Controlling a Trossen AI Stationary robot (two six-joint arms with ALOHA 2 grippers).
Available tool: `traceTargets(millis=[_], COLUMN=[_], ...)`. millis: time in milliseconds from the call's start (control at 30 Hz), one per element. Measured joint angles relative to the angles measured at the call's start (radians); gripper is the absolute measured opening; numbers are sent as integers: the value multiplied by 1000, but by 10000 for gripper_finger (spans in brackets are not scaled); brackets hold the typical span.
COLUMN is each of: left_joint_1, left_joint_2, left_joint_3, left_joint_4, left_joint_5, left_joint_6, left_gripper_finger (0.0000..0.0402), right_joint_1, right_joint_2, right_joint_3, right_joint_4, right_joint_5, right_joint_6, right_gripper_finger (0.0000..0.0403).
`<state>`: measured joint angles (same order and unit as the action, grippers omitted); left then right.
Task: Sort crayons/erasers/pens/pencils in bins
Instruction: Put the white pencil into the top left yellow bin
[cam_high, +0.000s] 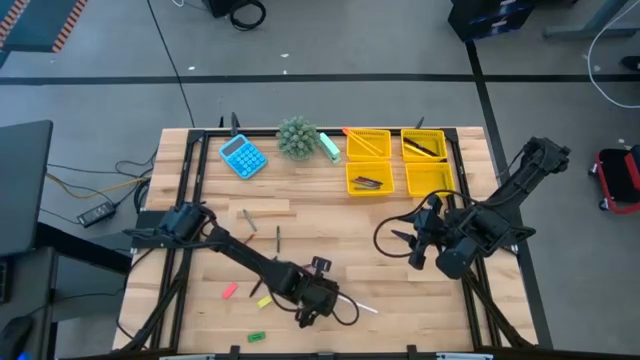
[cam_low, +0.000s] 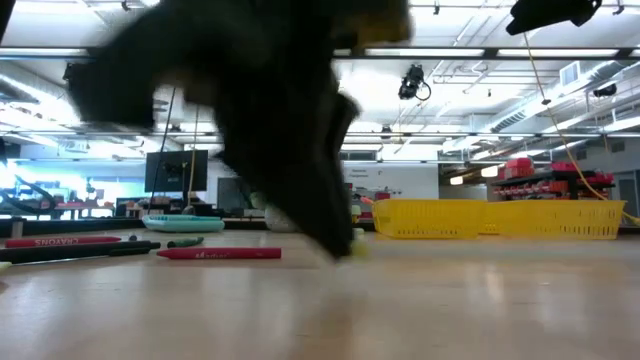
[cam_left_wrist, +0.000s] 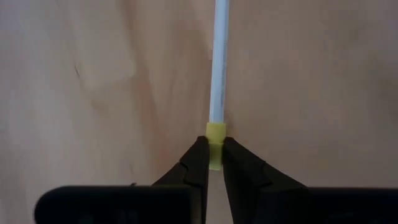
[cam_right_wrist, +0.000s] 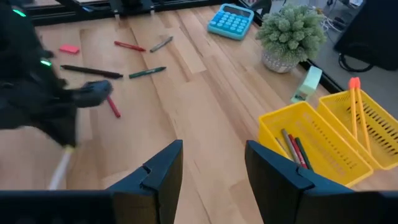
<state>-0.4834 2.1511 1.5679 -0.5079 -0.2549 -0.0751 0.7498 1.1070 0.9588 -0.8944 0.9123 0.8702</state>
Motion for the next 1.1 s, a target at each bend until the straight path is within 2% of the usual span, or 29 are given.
traceTargets(millis=[167, 300, 533, 700, 933, 1100], left_joint_1=[29, 86, 276, 461, 721, 862], left_joint_2=[-3, -5, -8, -11, -11, -11], left_joint_3=[172, 328, 541, 606, 618, 619], left_joint_4=[-150, -364, -634, -643, -546, -404], left_joint_5=[-20, -78, -91, -91, -87, 11], left_joint_6=[41, 103, 315, 518, 870, 1052], left_gripper_finger=[47, 43, 43, 46, 42, 52], right_joint_1=[-10, -15, -14, -14, -15, -36], right_joint_2=[0, -1, -1, -1, -4, -2], right_joint_3=[15, 42, 85, 182, 239, 209], right_joint_4=[-4, -3, -15, -39, -85, -109], right_joint_5=[11, 29, 96, 281, 320, 373], right_joint_6=[-65, -121, -337, -452, -471, -466], right_gripper_finger=[179, 179, 179, 177, 177, 177])
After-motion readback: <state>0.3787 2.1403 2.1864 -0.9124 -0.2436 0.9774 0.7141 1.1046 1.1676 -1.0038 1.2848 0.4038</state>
